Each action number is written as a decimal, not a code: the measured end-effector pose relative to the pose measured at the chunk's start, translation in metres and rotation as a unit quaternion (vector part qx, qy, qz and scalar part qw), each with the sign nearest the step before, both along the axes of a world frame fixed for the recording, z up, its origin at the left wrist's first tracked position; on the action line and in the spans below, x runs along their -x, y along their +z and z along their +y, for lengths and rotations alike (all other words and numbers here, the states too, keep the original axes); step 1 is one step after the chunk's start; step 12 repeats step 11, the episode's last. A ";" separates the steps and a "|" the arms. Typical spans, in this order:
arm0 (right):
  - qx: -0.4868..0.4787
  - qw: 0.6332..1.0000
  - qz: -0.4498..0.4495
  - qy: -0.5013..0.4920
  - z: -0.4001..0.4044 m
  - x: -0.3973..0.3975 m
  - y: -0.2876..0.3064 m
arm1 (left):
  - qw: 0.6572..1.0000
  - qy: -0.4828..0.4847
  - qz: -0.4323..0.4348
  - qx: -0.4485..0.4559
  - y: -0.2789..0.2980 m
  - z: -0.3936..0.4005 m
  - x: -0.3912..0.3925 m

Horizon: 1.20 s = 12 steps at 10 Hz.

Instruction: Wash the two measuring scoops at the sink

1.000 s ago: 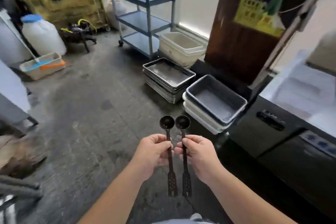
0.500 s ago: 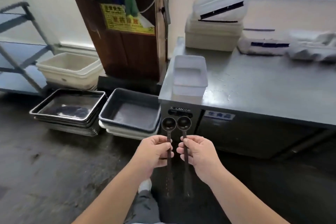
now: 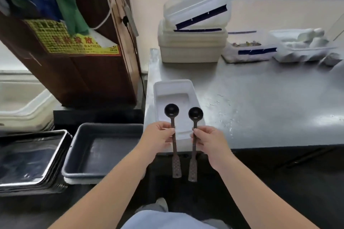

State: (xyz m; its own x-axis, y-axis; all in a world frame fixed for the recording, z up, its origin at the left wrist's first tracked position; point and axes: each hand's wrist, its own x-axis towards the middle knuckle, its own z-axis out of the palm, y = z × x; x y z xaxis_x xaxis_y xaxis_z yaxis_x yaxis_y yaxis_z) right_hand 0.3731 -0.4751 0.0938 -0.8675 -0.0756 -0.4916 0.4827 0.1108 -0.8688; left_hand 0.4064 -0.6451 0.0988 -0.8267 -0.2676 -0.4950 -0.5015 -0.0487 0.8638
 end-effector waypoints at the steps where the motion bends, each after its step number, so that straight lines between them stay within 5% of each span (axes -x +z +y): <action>1: -0.023 1.000 0.019 -0.008 -0.014 0.055 0.001 | 1.000 -0.004 0.003 0.010 -0.004 -0.017 0.055; 5: -0.092 0.993 -0.008 0.066 -0.071 0.208 -0.071 | 0.997 0.031 -0.065 0.038 -0.082 -0.025 0.188; 8: -0.297 0.933 -0.029 0.203 -0.075 0.207 -0.125 | 0.959 -0.027 -0.174 0.220 -0.135 -0.019 0.188; 12: -0.331 0.921 -0.050 0.197 -0.075 0.192 -0.135 | 0.946 -0.040 -0.179 0.267 -0.146 -0.016 0.186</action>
